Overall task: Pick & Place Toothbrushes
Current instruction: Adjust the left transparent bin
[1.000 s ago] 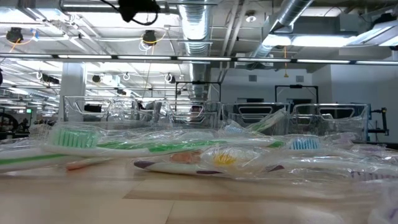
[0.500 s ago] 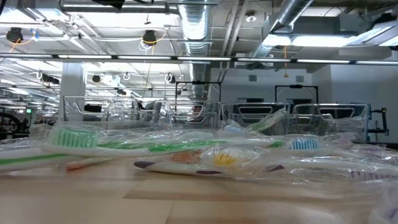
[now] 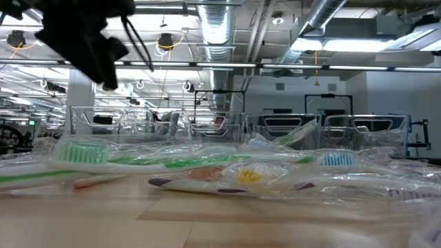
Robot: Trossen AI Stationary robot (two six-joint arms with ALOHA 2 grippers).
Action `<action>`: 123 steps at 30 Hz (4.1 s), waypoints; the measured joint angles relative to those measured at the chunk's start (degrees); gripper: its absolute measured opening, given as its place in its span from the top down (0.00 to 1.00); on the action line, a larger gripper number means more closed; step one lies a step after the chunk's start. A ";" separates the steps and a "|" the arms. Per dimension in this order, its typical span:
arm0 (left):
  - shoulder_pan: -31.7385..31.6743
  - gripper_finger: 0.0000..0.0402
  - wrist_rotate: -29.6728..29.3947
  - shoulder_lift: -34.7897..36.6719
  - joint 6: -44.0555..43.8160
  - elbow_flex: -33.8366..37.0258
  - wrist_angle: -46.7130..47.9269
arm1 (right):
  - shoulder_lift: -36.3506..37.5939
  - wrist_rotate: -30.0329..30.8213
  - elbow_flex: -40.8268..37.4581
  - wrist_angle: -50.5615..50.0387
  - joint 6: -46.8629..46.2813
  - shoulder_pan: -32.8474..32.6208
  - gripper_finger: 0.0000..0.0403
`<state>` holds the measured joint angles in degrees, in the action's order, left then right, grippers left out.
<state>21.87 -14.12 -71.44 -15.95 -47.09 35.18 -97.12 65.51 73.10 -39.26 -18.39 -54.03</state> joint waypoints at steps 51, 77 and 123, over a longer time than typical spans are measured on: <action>-11.89 0.63 -5.04 -3.35 30.74 10.51 -7.70 | 0.00 -7.95 0.02 -1.05 -2.25 5.08 0.63; -21.60 0.63 -2.46 -10.60 30.85 10.45 -8.39 | -0.02 -8.71 0.02 -0.84 -3.13 5.08 0.63; -20.68 0.77 5.71 -9.66 28.23 13.01 -7.41 | -0.04 -8.71 0.02 -1.03 -3.15 5.46 0.63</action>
<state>1.19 -8.41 -81.10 12.28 -34.08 27.77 -97.17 56.80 73.12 -40.29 -21.54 -48.58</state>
